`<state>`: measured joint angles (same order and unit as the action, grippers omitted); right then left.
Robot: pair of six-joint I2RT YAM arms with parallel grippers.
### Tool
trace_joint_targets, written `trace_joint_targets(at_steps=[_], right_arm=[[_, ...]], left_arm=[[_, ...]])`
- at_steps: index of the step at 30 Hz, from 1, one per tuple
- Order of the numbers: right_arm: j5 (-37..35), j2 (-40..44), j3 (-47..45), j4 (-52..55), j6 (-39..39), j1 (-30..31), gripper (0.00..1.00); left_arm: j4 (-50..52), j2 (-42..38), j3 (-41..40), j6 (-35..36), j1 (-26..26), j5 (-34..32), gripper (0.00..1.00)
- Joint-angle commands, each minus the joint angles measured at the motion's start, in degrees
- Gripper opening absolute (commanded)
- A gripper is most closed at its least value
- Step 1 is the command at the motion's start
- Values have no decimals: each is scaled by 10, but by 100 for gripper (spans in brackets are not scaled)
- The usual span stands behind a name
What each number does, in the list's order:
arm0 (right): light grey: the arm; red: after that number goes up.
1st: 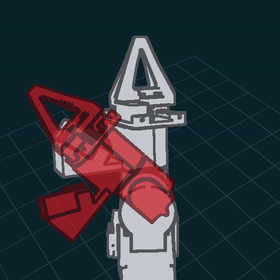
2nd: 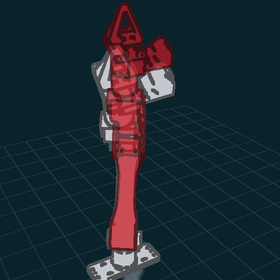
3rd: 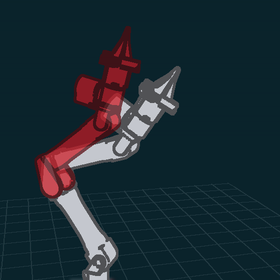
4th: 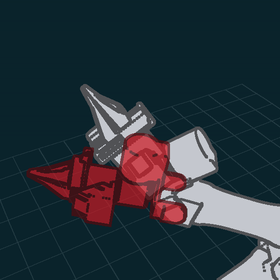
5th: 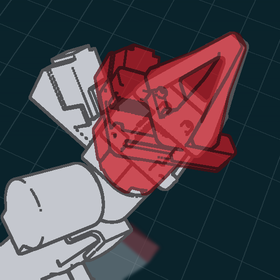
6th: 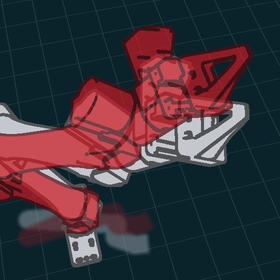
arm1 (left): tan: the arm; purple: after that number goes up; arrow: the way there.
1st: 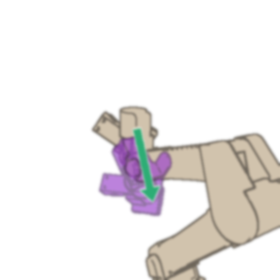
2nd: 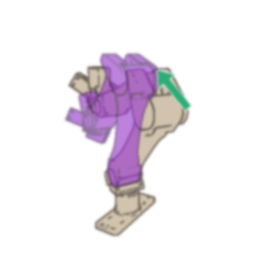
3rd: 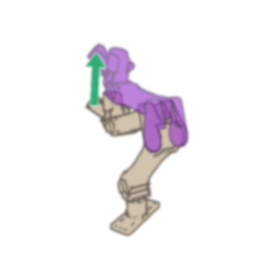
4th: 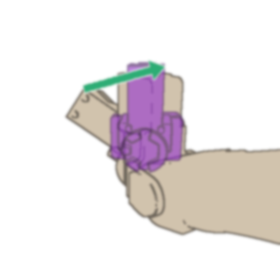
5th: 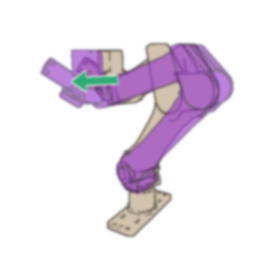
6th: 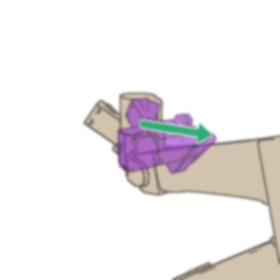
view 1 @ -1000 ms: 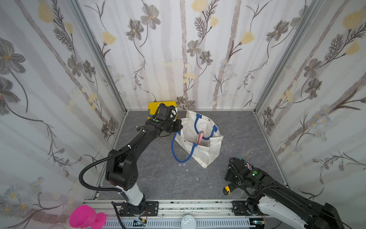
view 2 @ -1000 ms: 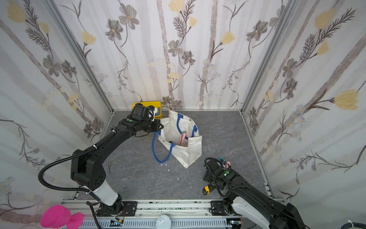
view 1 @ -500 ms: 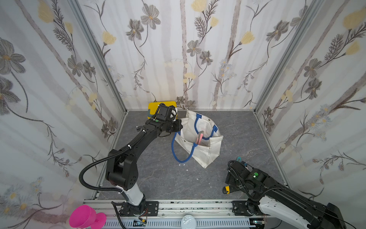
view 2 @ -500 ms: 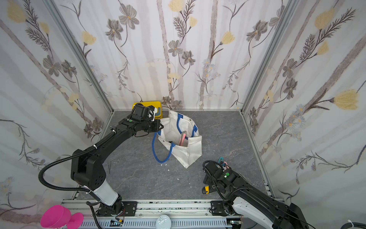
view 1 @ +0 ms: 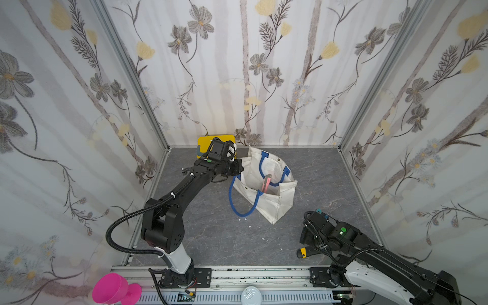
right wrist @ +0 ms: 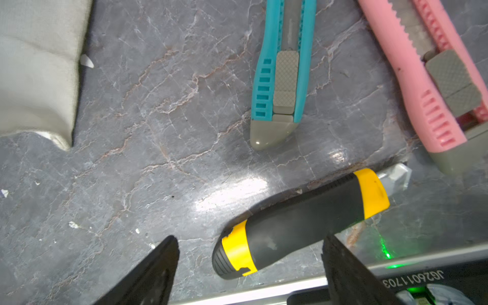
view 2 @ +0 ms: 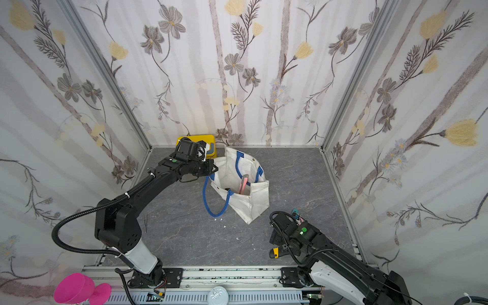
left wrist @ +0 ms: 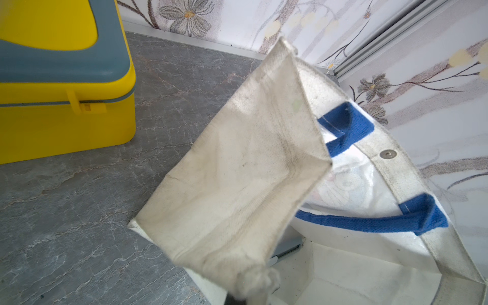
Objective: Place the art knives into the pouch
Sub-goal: Pick up the utility knife at the center of the board.
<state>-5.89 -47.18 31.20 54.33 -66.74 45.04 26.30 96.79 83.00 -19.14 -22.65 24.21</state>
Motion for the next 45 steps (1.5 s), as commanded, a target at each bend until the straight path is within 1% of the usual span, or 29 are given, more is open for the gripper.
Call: trace_joint_targets(at_steps=[1, 3, 8, 9, 13, 17, 22, 27, 29, 30, 32, 34, 37, 40, 45], right_arm=[[27, 7, -8, 23, -12, 1, 89], [43, 5, -22, 11, -13, 5, 90], [31, 9, -26, 10, -34, 15, 93], [37, 10, -30, 2, -37, 34, 93], [53, 4, -54, -42, -51, 43, 95], [46, -13, -63, -71, -56, 46, 95], [16, -23, -73, -94, -66, 45, 87], [-25, -44, -65, -105, -53, 36, 87], [-38, -54, -61, -108, -39, 24, 87], [-40, -57, -62, -115, -32, 3, 87], [-42, -64, -65, -133, -14, -16, 85], [-47, -76, -62, -138, 3, -27, 81], [-44, -96, -59, -135, 13, -32, 80], [-27, -104, -63, -139, 20, -29, 78], [-19, -71, -70, -114, -5, 0, 77]], left_arm=[[-10, 3, 0, 0, 1, 10, 0], [-10, 5, 0, 0, 1, 10, 0], [-10, 5, 0, 0, 1, 11, 0], [-10, 5, -1, 0, 1, 10, 0], [-10, 4, 0, 0, 1, 9, 0], [-10, 2, 0, 1, 1, 10, 0], [-9, 0, 0, 2, 1, 8, 0], [-9, 0, 0, 3, 1, 9, 0], [-9, -1, 0, 2, 1, 9, 0], [-9, -2, 0, 3, 1, 9, 0], [-9, -3, 0, 3, 1, 9, 0], [-9, -3, 0, 4, 1, 9, 0], [-9, -3, 0, 3, 1, 9, 0], [-9, -3, 0, 3, 1, 8, 0], [-9, -1, 0, 3, 2, 8, 0]])
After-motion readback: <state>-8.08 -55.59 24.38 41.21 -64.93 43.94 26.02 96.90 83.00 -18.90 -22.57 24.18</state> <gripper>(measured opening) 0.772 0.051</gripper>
